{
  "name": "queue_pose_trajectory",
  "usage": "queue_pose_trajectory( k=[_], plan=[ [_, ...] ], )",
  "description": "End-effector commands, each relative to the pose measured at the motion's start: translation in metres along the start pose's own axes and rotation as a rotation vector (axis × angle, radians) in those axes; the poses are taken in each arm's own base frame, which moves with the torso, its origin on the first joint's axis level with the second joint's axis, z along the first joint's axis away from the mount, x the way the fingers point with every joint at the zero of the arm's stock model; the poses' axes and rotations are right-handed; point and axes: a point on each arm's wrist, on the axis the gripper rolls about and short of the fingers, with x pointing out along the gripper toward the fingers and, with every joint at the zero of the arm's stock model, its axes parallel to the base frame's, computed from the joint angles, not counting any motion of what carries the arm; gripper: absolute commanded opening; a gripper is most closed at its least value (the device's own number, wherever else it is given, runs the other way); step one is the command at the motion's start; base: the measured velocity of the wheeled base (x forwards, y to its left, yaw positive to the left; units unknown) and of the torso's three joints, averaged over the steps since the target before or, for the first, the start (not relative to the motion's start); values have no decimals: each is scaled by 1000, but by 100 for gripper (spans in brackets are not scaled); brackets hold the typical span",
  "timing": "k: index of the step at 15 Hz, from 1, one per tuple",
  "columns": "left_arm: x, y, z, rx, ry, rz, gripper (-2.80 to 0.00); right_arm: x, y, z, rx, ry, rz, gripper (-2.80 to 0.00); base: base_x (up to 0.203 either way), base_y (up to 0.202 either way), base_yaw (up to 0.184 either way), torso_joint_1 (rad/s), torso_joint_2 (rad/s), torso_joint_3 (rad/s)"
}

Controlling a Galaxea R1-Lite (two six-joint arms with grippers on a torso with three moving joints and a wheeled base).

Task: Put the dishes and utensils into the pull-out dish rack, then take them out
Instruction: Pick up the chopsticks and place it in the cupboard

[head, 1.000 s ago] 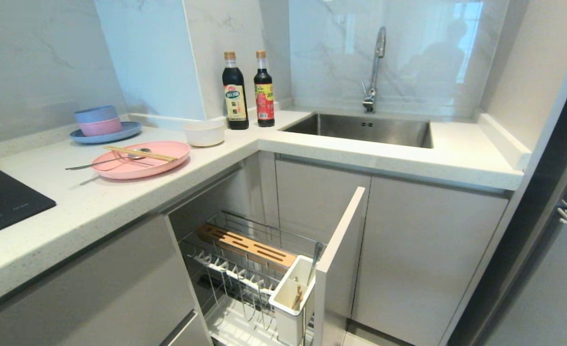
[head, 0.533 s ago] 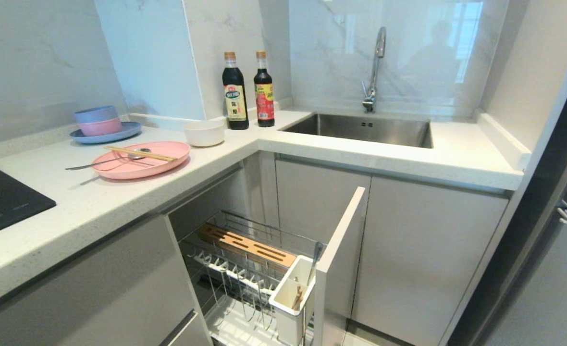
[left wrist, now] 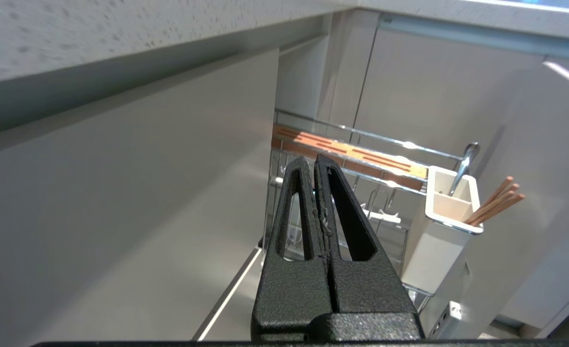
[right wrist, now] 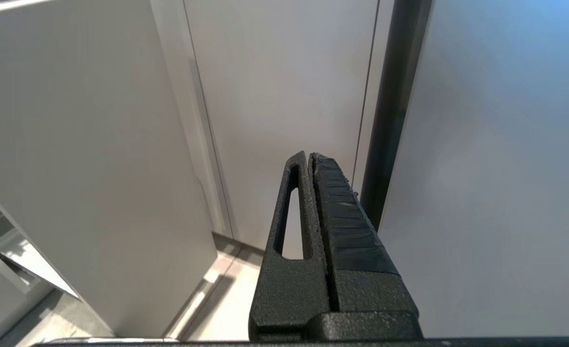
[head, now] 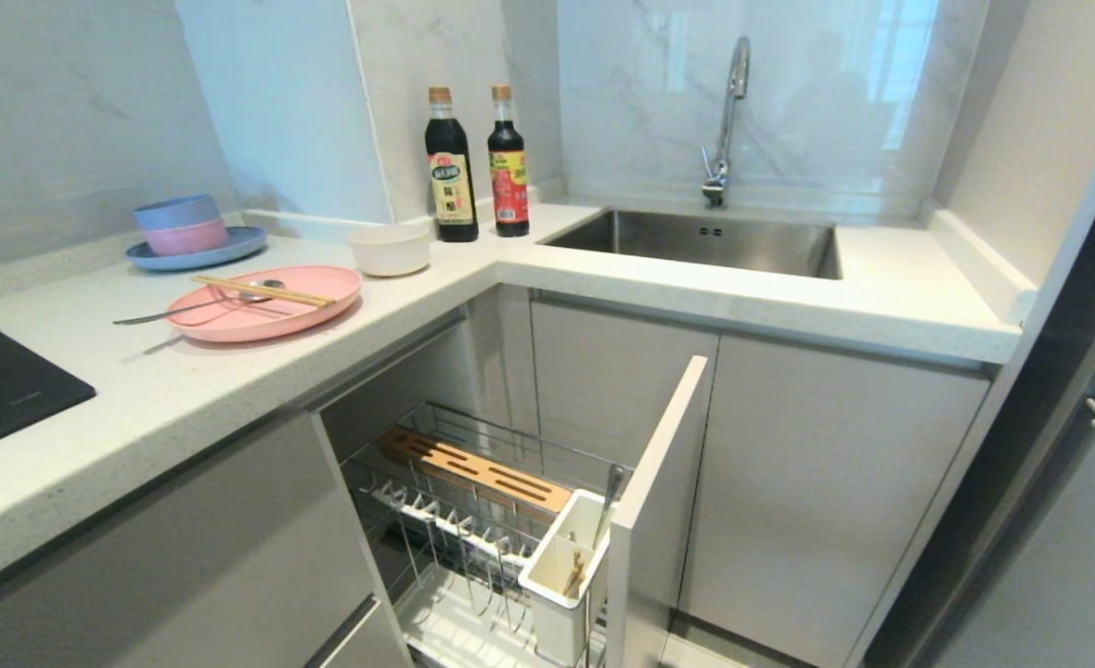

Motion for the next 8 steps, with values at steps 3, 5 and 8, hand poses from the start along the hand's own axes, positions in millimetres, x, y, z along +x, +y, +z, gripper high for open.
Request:
queue_pose_trajectory(
  k=[3,5,8],
  plan=[
    [2,1,-7,0,27,4,-280,0,0,0,0,2,0,-280,0,0,0,2,3,-183],
    [2,1,-7,3,27,3,-280,0,0,0,0,2,0,-280,0,0,0,4,2,-199],
    [2,1,-7,3,27,3,-280,0,0,0,0,2,0,-280,0,0,0,1,4,-205]
  ],
)
